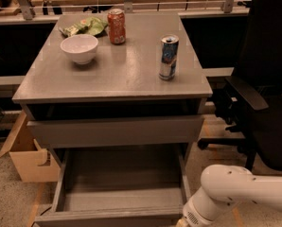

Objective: Close middle drawer

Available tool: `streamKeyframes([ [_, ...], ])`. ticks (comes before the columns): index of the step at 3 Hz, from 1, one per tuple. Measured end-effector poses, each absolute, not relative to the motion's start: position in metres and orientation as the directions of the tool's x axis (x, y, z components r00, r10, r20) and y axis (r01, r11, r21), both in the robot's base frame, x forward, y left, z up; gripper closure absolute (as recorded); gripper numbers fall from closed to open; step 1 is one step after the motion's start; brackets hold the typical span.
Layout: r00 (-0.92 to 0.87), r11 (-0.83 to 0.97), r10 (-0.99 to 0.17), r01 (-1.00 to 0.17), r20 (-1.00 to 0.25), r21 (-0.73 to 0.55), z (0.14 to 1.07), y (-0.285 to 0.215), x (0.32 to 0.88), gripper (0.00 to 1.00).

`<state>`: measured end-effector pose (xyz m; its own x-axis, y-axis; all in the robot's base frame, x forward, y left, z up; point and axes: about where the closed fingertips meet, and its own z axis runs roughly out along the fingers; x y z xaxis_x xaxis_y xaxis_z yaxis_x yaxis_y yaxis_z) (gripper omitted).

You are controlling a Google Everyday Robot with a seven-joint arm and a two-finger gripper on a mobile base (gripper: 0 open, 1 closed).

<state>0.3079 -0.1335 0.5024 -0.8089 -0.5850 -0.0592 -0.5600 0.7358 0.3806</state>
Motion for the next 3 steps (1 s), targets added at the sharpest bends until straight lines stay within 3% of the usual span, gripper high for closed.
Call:
streamKeyframes([
  [1, -0.849, 0.772, -0.526, -0.501, -0.048, 0.391, 0.46, -0.124, 0.311, 1.0],
  [3, -0.882, 0.789, -0.449, -0.465, -0.14, 0.402, 0.411, -0.11, 0.337, 1.0],
])
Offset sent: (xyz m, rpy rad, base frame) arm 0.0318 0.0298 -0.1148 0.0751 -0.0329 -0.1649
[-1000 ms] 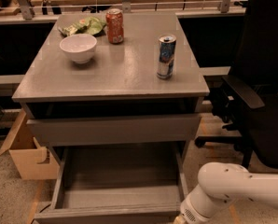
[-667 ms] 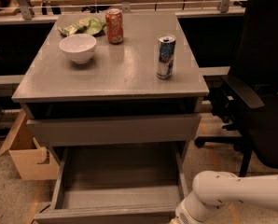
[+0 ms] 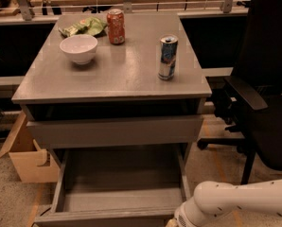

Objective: Close middle drawer

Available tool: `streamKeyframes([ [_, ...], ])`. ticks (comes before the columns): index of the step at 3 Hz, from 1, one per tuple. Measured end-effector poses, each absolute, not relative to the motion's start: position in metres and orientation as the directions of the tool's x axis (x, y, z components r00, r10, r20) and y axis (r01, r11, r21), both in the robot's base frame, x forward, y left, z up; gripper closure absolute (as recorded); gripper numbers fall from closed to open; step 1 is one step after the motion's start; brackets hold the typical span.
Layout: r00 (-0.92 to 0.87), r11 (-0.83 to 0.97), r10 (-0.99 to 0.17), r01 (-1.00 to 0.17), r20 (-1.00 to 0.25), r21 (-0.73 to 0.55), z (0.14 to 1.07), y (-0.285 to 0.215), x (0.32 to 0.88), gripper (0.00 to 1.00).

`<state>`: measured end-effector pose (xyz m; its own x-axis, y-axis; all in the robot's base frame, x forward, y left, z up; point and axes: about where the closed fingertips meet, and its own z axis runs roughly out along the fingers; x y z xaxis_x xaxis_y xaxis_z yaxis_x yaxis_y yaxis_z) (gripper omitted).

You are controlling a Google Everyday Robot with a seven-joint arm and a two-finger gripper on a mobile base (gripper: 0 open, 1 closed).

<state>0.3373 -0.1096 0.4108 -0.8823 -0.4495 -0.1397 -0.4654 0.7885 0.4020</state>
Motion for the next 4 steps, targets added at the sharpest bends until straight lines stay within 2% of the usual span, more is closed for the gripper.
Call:
streamKeyframes([
  [3, -0.861, 0.811, -0.321, -0.465, -0.394, 0.355, 0.418, -0.102, 0.397, 1.0],
  [4, -0.841, 0.817, -0.239, -0.445, -0.486, 0.368, 0.422, -0.096, 0.422, 1.0],
])
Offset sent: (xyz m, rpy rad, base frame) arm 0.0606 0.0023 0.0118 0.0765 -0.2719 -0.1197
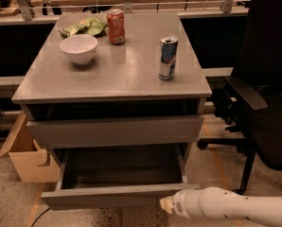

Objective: Close middle drawer

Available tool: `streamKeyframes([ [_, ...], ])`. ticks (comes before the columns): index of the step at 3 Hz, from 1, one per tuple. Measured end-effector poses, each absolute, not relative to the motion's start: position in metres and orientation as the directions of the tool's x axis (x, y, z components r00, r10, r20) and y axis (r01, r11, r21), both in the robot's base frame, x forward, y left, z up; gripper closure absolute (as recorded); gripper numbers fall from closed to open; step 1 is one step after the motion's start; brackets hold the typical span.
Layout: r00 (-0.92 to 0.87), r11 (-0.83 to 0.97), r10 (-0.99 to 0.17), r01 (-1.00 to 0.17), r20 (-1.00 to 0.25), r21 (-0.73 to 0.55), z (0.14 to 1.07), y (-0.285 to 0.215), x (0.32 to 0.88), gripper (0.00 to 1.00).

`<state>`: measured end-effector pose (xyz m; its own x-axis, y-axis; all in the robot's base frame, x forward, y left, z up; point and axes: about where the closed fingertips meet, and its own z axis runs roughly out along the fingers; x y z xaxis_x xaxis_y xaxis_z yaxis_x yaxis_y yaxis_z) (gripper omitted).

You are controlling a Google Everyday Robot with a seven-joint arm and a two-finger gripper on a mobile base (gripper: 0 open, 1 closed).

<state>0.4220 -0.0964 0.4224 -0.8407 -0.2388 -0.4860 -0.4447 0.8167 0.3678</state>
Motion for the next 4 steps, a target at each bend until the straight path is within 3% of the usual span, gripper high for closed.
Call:
streamKeyframes([
  [2, -0.841, 0.818, -0.216, -0.433, -0.496, 0.379, 0.419, -0.094, 0.426, 1.0],
  [4, -0.799, 0.808, -0.174, -0.45, -0.576, 0.381, 0.421, -0.079, 0.467, 1.0],
])
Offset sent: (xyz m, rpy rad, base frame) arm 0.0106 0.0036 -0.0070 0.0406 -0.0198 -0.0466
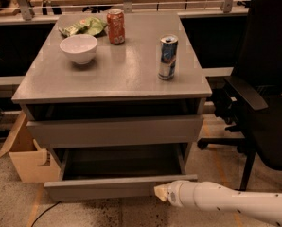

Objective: Close middle drawer

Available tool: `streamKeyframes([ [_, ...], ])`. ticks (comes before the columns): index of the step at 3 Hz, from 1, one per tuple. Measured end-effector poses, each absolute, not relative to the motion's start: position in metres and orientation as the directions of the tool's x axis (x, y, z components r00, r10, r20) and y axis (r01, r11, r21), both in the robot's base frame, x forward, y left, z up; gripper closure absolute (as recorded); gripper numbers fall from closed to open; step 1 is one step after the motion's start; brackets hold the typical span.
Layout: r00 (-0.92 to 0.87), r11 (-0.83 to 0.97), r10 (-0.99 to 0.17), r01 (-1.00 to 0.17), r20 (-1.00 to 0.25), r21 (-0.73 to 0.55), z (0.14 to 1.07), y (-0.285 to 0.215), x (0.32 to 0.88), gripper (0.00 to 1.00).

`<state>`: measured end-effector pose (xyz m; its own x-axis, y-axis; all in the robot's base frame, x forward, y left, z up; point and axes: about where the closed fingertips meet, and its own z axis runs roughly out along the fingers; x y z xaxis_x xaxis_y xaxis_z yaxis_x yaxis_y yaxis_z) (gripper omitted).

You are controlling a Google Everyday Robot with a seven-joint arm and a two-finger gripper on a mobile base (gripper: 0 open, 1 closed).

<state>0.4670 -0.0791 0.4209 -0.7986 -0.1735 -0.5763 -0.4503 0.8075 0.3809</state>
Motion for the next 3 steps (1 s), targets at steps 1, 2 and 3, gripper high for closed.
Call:
streamKeyframes([
  [1, -0.761, 0.802, -0.172, -0.476, -0.625, 0.36, 0.43, -0.072, 0.493, 1.0],
  [2, -0.731, 0.794, -0.171, -0.499, -0.66, 0.347, 0.433, -0.065, 0.52, 1.0],
  [3, -0.712, 0.787, -0.162, -0.511, -0.683, 0.346, 0.432, -0.06, 0.545, 1.0],
])
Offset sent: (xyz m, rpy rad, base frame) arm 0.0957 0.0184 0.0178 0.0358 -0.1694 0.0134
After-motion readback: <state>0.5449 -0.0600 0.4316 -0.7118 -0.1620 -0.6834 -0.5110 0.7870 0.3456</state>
